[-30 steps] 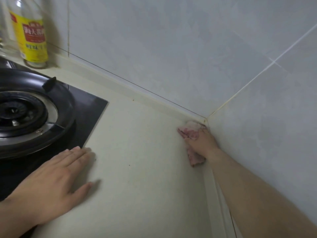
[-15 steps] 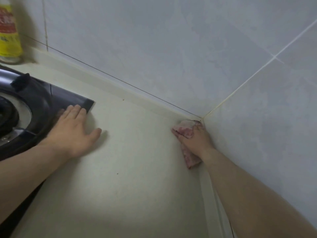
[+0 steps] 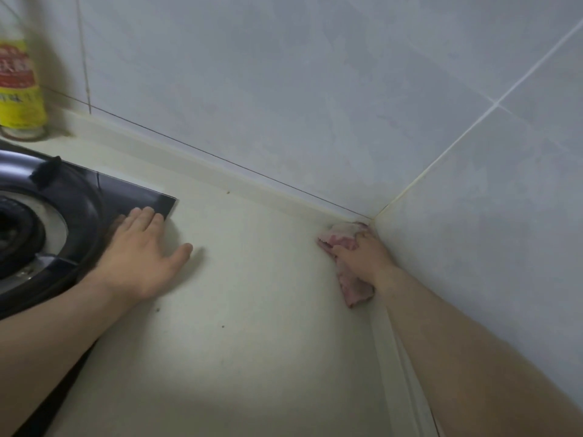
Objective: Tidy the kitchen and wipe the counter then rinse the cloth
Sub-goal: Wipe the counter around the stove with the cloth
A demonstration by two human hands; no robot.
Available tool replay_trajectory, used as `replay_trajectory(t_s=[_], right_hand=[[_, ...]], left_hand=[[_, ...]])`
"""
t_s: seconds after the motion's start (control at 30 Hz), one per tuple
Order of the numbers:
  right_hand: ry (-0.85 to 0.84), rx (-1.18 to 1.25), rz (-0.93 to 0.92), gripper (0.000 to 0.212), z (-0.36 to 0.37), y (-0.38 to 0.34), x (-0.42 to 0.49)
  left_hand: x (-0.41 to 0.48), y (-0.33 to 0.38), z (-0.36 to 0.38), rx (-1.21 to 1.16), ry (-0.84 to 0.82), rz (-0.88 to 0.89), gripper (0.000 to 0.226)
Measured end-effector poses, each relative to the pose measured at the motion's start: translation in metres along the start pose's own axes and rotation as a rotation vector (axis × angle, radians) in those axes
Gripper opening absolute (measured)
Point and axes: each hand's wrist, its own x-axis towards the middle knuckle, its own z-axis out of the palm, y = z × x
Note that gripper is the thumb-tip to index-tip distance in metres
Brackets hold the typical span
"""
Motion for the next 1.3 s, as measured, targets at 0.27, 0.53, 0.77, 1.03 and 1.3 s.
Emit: replay_trajectory(t_s=[0.27, 0.53, 0.77, 1.03, 1.3], right_hand=[[0.005, 0.039, 0.014, 0.073, 0.014, 0.021, -0.042], [0.008, -0.028, 0.031, 0.078, 0.018, 0.018, -0.024], [0.013, -0.070, 0.022, 0.080, 0.011, 0.009, 0.016], [0.089, -0.112, -0.092, 0.103, 0.015, 0.008, 0.017], [0.038, -0.236, -0.130, 0.090, 0.038, 0.032, 0.023]], left_hand=[[-0.003, 0.000, -0.002, -0.050, 0.027, 0.001, 0.097], [0.001, -0.003, 0.005, 0.008, 0.051, 0.026, 0.100], [0.003, -0.004, 0.008, 0.038, 0.058, 0.024, 0.094], [0.003, -0.004, 0.008, 0.041, 0.064, 0.029, 0.091], [0.001, -0.002, 0.004, 0.036, 0.047, 0.015, 0.091]])
